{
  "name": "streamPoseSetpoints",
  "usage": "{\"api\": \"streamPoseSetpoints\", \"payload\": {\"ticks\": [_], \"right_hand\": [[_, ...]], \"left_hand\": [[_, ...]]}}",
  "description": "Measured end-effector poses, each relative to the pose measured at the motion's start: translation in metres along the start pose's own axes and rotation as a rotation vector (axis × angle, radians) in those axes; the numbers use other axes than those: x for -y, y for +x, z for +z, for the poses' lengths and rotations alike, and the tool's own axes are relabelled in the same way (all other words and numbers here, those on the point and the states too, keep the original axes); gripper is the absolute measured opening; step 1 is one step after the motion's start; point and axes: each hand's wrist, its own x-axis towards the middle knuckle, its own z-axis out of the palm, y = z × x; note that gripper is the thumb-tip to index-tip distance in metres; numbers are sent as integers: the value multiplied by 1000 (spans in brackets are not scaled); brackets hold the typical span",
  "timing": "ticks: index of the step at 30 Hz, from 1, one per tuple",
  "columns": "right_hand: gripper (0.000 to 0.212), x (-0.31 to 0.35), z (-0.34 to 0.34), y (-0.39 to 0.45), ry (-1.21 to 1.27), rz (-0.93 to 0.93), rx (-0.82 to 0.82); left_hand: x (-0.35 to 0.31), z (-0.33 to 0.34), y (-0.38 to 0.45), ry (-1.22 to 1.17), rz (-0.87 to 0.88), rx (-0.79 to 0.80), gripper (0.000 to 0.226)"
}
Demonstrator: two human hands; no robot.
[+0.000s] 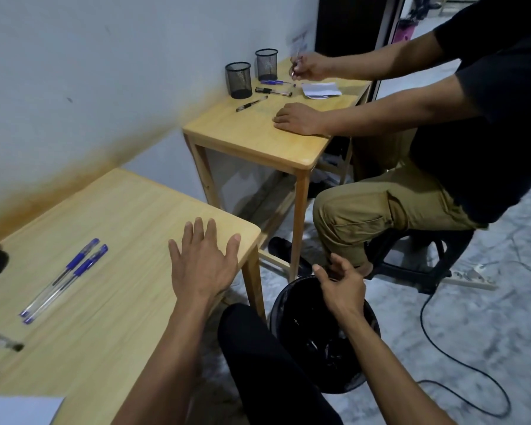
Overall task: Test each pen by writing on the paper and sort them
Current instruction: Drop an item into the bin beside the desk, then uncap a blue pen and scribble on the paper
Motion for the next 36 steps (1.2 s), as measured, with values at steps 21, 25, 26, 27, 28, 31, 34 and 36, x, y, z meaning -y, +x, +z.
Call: {"api": "streamPoseSetpoints", "payload": {"ticks": [21, 25, 26, 27, 28, 31, 34, 36], "right_hand": [[47, 141, 31, -44, 202, -326, 387], [39, 169, 66, -63, 191, -378, 555], [37, 175, 74, -69, 181, -396, 608], [35, 179, 82, -76, 168, -420, 662], [33, 184, 90, -82, 152, -448, 712], [29, 193, 115, -103, 85, -509, 849], [24, 195, 140, -125, 51, -556, 959], [22, 196, 156, -139, 47, -596, 1002]], "left_hand": [[25, -41, -34, -521, -84, -188, 44], [55, -72, -61, -565, -91, -315, 34], [63, -79, -69, -568, -109, -356, 33], [73, -86, -78, -572, -132, -396, 31], [82, -92, -87, -574, -157, -433, 29], [112, -106, -115, -548, -227, -527, 26], [143, -111, -146, -493, -328, -626, 25], [163, -112, -168, -471, -421, -654, 24]]}}
